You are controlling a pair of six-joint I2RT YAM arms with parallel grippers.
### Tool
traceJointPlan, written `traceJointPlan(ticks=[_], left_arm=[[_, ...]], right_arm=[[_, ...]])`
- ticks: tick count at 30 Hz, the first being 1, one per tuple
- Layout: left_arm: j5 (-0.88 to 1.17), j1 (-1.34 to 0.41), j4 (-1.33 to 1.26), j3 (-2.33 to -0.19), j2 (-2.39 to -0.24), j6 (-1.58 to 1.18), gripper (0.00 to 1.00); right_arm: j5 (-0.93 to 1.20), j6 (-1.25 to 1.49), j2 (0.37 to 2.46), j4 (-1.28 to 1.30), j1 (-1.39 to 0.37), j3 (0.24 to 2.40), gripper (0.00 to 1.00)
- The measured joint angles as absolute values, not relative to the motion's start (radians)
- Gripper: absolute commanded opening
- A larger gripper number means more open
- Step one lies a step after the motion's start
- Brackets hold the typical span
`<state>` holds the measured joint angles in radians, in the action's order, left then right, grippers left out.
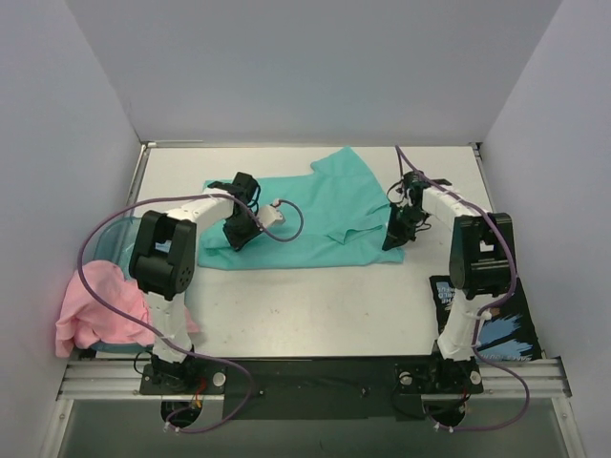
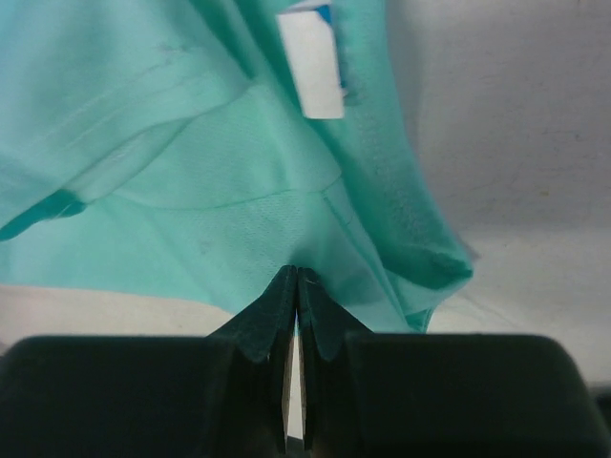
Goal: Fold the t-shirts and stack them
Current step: Fold the flattened tshirt in 1/3 of the way
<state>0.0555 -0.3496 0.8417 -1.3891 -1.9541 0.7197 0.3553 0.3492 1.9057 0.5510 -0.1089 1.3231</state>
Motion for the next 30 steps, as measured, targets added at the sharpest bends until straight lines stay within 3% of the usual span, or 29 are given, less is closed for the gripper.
traceJointPlan(ticks=[12, 19, 22, 23, 26, 30], left_arm=[[0.022, -0.238, 0.825, -1.626, -2.090, 0.667, 0.19], [-0.132, -0.169, 0.745, -1.708, -2.168, 0.661, 0.19], [-0.162, -0.168, 0.749, -1.718, -2.181, 0.657, 0.22], [-0.160, -0.170, 0.753, -1.719, -2.174, 0.657, 0.25], [-0.113, -0.177, 0.750, -1.673, -2.099, 0.662, 0.39], [-0.045, -0.206, 0.748, -1.493, -1.881, 0.725, 0.52]], right_arm=[[0.331, 0.360, 1.960, 0.531, -0.097, 1.288, 0.00], [0.329, 0.359, 1.961, 0.539, -0.092, 1.297, 0.00], [0.310, 0.362, 1.955, 0.544, -0.090, 1.302, 0.09], [0.294, 0.367, 1.948, 0.549, -0.089, 1.302, 0.21], [0.245, 0.390, 1.887, 0.559, -0.071, 1.292, 0.41], [0.184, 0.411, 1.749, 0.561, -0.045, 1.254, 0.47]])
